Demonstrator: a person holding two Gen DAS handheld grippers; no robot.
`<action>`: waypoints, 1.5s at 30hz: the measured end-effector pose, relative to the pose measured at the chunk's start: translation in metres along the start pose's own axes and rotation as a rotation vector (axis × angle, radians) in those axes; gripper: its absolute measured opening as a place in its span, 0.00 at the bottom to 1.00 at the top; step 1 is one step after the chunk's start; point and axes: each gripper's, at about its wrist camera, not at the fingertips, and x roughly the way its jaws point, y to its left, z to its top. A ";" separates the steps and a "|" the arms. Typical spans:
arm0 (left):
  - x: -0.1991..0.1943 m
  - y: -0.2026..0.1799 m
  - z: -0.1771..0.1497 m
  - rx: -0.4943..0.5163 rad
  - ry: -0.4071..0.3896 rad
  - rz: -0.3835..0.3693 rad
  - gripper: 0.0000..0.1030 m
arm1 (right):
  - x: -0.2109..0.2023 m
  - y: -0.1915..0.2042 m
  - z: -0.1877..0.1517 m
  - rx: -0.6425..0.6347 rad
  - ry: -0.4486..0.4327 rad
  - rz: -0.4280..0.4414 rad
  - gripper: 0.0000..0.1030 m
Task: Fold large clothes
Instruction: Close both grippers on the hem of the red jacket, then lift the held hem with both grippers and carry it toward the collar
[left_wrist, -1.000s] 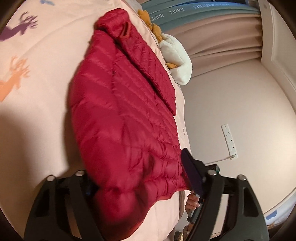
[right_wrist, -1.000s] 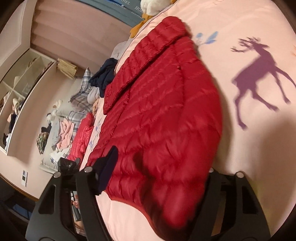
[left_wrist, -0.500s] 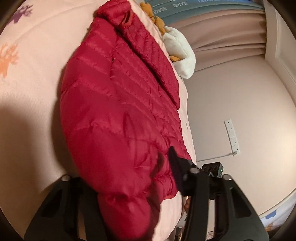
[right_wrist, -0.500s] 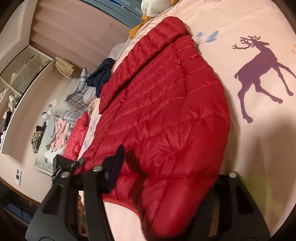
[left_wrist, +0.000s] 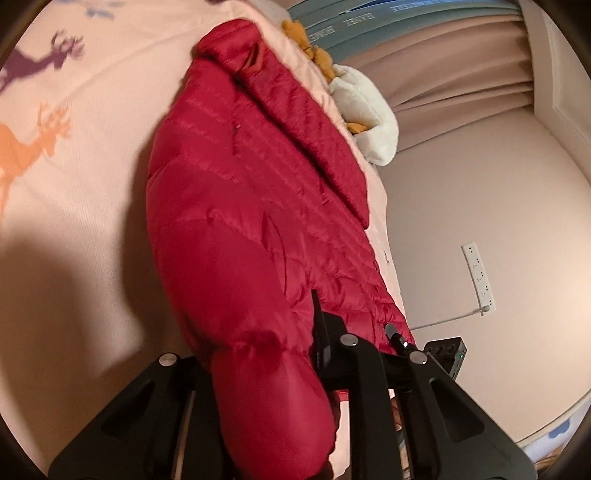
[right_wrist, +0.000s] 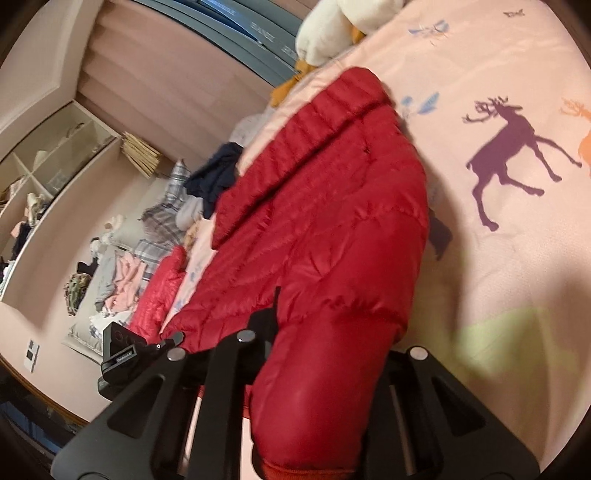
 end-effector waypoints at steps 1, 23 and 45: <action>-0.003 -0.004 0.000 0.014 -0.003 0.003 0.16 | -0.003 0.002 0.001 -0.003 -0.005 0.006 0.12; -0.069 -0.110 0.001 0.342 -0.088 0.002 0.17 | -0.076 0.084 0.019 -0.245 -0.114 0.222 0.12; -0.125 -0.182 -0.013 0.551 -0.174 -0.261 0.17 | -0.167 0.130 0.012 -0.476 -0.275 0.480 0.14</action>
